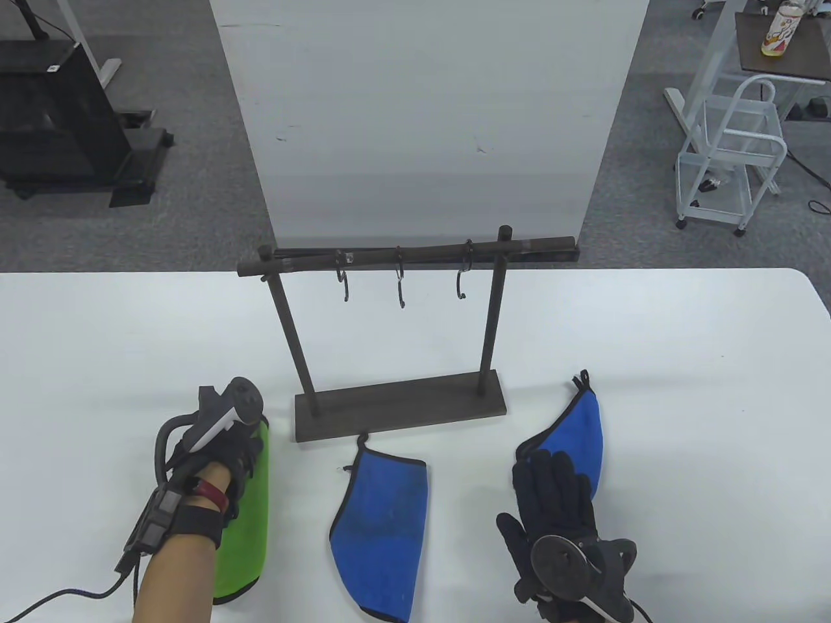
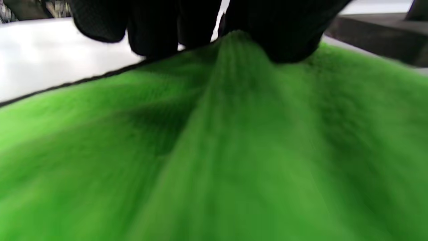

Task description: Hook hand towel onto s-hook

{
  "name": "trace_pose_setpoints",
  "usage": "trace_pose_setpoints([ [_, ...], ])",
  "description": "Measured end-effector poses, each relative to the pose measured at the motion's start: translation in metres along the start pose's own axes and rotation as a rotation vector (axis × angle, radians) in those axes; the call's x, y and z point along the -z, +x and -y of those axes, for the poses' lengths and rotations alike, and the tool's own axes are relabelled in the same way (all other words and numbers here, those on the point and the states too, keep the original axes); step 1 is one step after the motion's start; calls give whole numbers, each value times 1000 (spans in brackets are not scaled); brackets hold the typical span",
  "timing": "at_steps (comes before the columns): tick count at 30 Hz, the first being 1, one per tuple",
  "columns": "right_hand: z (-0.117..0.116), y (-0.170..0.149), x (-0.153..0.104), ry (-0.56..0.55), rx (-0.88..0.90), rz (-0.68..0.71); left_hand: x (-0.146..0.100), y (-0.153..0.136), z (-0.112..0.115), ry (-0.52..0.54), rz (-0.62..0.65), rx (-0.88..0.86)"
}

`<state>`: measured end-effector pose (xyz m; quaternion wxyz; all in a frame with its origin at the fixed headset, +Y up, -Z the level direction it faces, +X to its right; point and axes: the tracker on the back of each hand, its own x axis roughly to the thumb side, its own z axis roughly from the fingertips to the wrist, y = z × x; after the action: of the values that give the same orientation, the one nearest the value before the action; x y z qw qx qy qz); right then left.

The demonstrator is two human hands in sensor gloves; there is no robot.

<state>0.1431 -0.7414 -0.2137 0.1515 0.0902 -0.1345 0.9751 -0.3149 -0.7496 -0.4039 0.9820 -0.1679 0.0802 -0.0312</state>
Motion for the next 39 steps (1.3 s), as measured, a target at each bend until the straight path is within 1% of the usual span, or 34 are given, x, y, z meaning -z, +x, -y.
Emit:
trace_pose_setpoints([
  [2, 0, 0, 0, 6, 2, 0, -1, 1, 0, 21, -1, 33],
  [5, 0, 0, 0, 9, 7, 3, -3, 5, 2, 111, 9, 18],
  [12, 2, -1, -1, -1, 22, 3, -9, 9, 1, 225, 18, 21],
  [13, 2, -1, -1, -1, 25, 4, -11, 9, 1, 241, 19, 15],
  [17, 1, 0, -1, -2, 29, 10, -25, 3, -8, 364, 42, -35],
  [18, 1, 0, -1, -2, 31, 10, -27, 2, -10, 376, 48, -41],
  [24, 0, 1, -2, 4, 41, 14, -57, -3, -40, 508, 127, -108],
  [28, 0, 1, -2, -1, 40, 14, -80, 1, -56, 618, 201, -97],
  [34, 1, 0, -2, -5, 45, 10, -114, 14, -76, 777, 287, -11],
  [36, 1, 0, -2, -8, 44, 9, -131, 19, -87, 853, 320, 23],
  [39, 1, 0, -2, -9, 46, 8, -148, 25, -98, 927, 355, 61],
])
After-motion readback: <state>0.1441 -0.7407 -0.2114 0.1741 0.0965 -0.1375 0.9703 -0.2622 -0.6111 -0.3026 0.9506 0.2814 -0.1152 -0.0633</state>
